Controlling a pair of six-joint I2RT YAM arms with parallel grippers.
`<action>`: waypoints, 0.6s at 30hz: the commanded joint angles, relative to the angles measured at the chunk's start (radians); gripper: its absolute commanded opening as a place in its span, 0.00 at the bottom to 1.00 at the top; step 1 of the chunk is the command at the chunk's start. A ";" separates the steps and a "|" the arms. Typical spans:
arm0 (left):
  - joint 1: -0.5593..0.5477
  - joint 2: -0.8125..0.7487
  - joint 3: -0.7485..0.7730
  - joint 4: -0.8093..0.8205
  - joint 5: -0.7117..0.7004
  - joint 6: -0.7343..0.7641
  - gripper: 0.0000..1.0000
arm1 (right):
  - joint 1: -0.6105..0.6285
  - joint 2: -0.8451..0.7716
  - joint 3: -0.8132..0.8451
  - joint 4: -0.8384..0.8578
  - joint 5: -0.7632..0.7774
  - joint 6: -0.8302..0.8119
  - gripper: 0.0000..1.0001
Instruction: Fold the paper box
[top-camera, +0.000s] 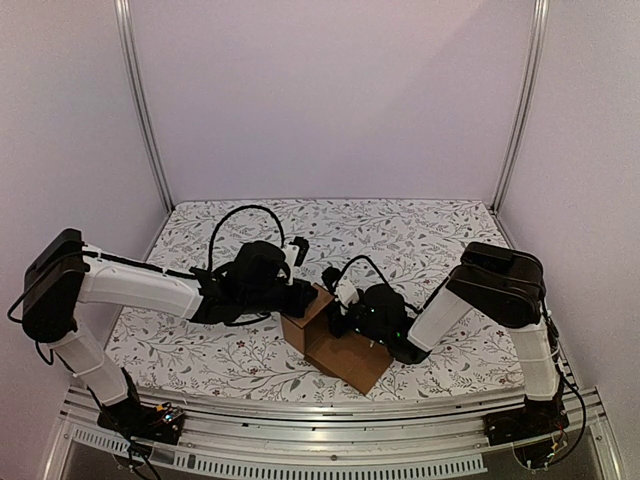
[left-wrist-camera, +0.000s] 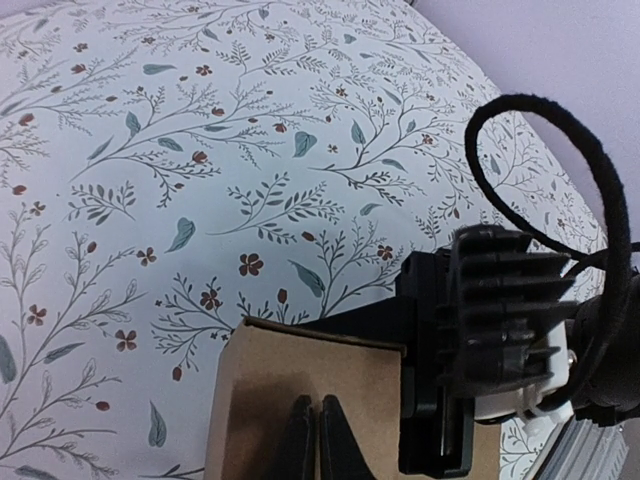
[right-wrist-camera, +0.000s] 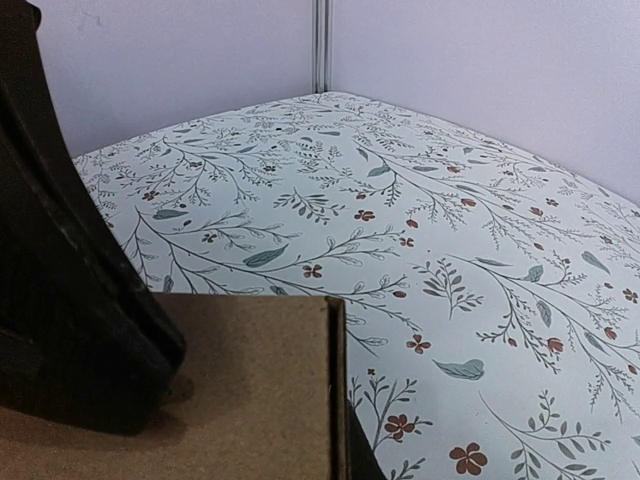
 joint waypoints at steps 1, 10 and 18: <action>0.015 0.019 -0.003 -0.035 0.012 -0.004 0.04 | -0.004 0.029 0.014 -0.007 -0.001 0.000 0.02; 0.016 0.019 0.006 -0.041 0.010 -0.004 0.04 | -0.003 0.000 -0.018 -0.021 0.003 -0.021 0.29; 0.018 0.019 0.019 -0.050 0.010 -0.001 0.04 | -0.002 -0.030 -0.059 -0.019 0.020 -0.031 0.27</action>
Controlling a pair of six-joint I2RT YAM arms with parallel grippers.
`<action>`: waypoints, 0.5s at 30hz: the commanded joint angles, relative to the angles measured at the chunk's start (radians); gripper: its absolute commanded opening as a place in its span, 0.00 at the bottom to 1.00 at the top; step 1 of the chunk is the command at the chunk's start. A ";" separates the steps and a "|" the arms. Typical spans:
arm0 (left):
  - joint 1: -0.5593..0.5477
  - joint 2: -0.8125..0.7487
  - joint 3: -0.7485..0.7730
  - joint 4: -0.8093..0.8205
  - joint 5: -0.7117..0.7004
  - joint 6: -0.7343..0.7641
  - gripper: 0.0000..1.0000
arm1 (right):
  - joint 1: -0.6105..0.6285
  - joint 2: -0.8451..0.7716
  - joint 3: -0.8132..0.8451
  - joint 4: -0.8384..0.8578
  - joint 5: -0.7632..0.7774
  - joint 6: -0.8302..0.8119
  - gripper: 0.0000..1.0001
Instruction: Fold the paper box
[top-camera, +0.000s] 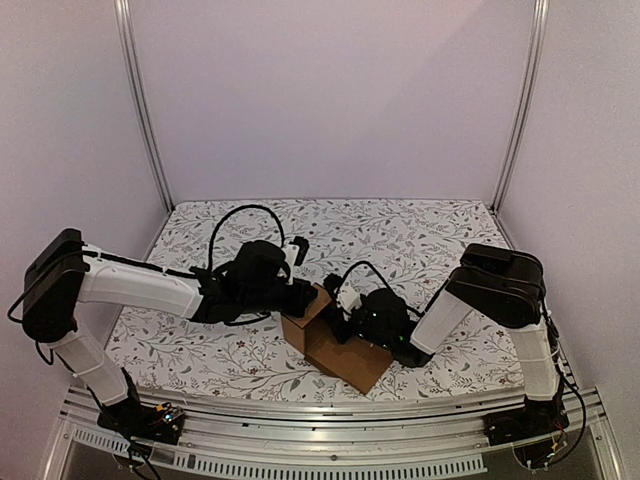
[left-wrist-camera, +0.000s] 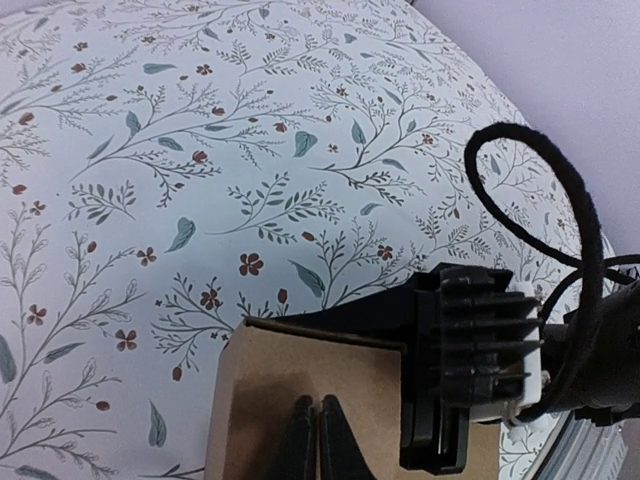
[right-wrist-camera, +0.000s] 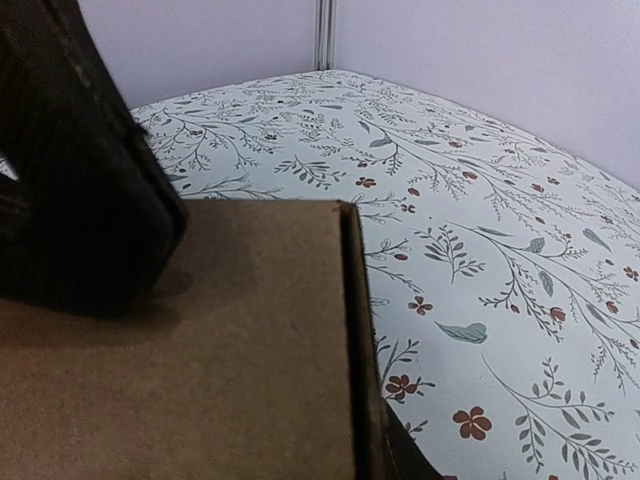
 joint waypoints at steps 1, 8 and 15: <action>0.016 0.022 0.018 -0.047 0.013 0.000 0.04 | -0.003 -0.030 -0.028 -0.009 0.020 -0.011 0.18; 0.016 0.034 0.022 -0.047 0.018 -0.005 0.03 | -0.002 -0.030 -0.023 0.011 0.005 0.000 0.00; 0.016 0.027 0.013 -0.051 0.008 -0.011 0.03 | -0.003 -0.078 -0.064 0.017 0.025 -0.009 0.61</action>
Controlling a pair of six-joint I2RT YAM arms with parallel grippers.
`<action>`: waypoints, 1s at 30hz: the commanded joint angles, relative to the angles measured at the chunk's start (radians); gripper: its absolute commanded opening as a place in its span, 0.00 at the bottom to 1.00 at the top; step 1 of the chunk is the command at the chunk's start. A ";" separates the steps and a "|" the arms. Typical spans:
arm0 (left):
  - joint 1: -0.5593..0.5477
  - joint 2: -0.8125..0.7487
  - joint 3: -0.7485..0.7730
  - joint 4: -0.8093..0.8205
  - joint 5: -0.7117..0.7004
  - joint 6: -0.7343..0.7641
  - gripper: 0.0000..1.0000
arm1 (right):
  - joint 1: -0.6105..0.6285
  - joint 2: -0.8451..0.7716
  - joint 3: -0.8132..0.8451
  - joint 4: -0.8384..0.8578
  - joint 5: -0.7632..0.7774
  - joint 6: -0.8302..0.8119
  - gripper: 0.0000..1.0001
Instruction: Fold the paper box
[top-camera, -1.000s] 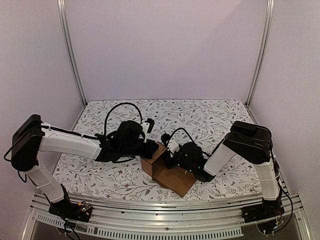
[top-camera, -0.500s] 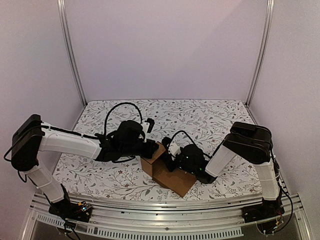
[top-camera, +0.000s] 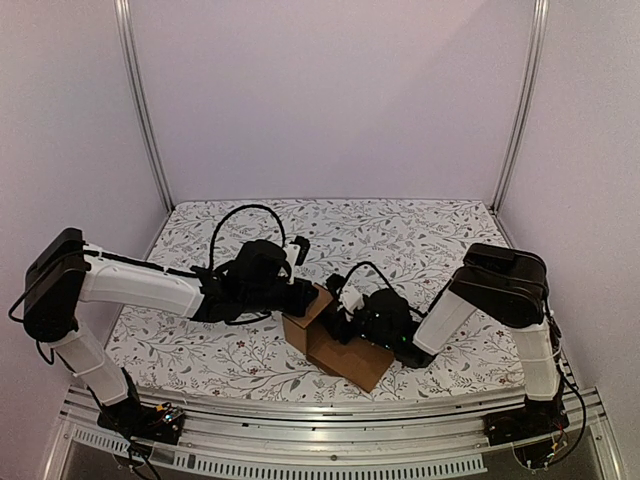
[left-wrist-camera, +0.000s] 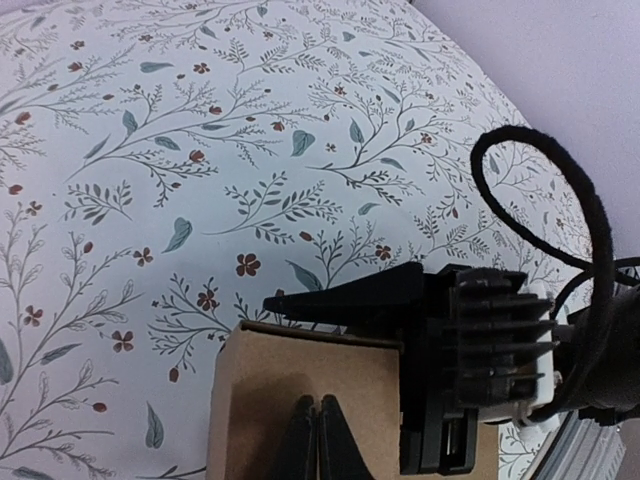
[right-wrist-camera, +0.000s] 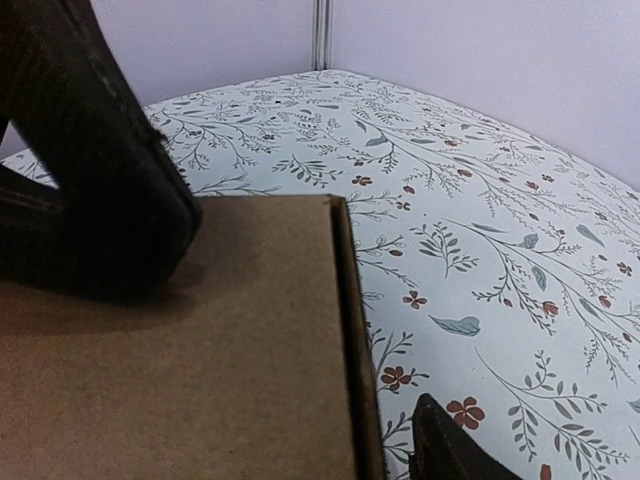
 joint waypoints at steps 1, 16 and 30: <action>0.015 0.020 0.001 -0.042 0.000 -0.009 0.03 | -0.003 -0.078 -0.057 0.009 0.024 -0.010 0.65; 0.015 0.000 -0.013 -0.025 -0.013 -0.003 0.03 | -0.004 -0.546 -0.246 -0.498 -0.026 0.015 0.81; 0.015 -0.025 -0.004 -0.044 -0.021 -0.001 0.04 | -0.053 -0.871 -0.167 -1.302 -0.195 0.272 0.78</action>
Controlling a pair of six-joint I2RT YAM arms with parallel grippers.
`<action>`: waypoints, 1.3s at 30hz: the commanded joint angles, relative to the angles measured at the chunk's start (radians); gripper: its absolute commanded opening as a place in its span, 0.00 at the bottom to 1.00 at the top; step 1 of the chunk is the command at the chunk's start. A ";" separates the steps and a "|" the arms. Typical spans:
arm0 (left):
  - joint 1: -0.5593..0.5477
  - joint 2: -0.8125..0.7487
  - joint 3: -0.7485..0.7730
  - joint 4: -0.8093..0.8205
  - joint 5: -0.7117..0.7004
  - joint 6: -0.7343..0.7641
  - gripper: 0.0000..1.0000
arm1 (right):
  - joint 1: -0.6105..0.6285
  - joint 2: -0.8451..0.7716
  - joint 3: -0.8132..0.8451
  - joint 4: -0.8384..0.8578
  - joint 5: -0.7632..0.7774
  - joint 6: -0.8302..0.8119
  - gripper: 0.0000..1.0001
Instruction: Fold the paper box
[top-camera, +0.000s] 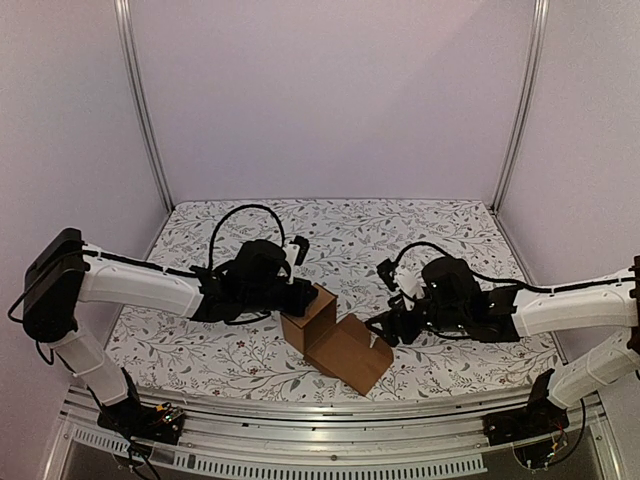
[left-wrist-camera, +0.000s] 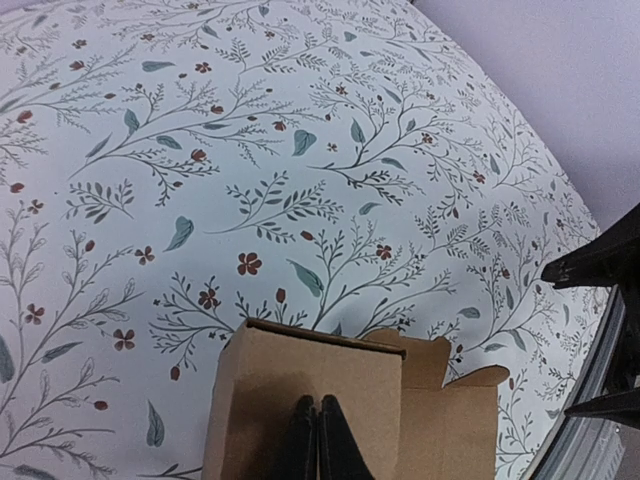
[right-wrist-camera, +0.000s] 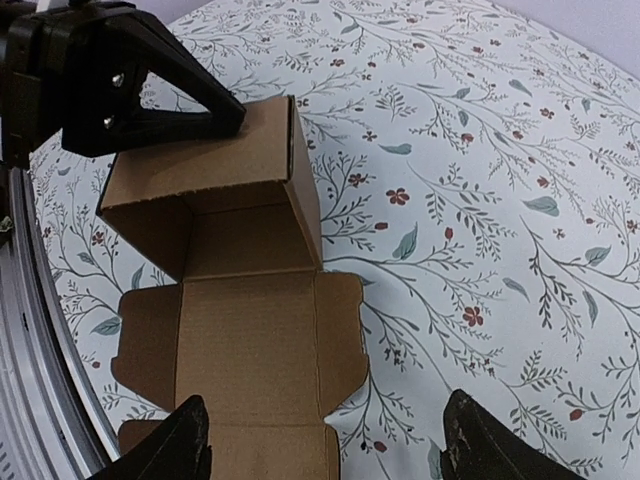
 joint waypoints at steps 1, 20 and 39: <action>0.014 -0.022 -0.003 -0.042 -0.014 0.002 0.04 | -0.021 -0.010 0.046 -0.315 -0.140 0.113 0.76; 0.012 -0.015 -0.003 -0.036 0.021 -0.028 0.05 | -0.046 0.192 0.096 -0.333 -0.239 0.112 0.57; 0.011 -0.086 -0.007 -0.067 0.014 -0.010 0.08 | -0.054 0.141 0.158 -0.490 -0.182 -0.013 0.00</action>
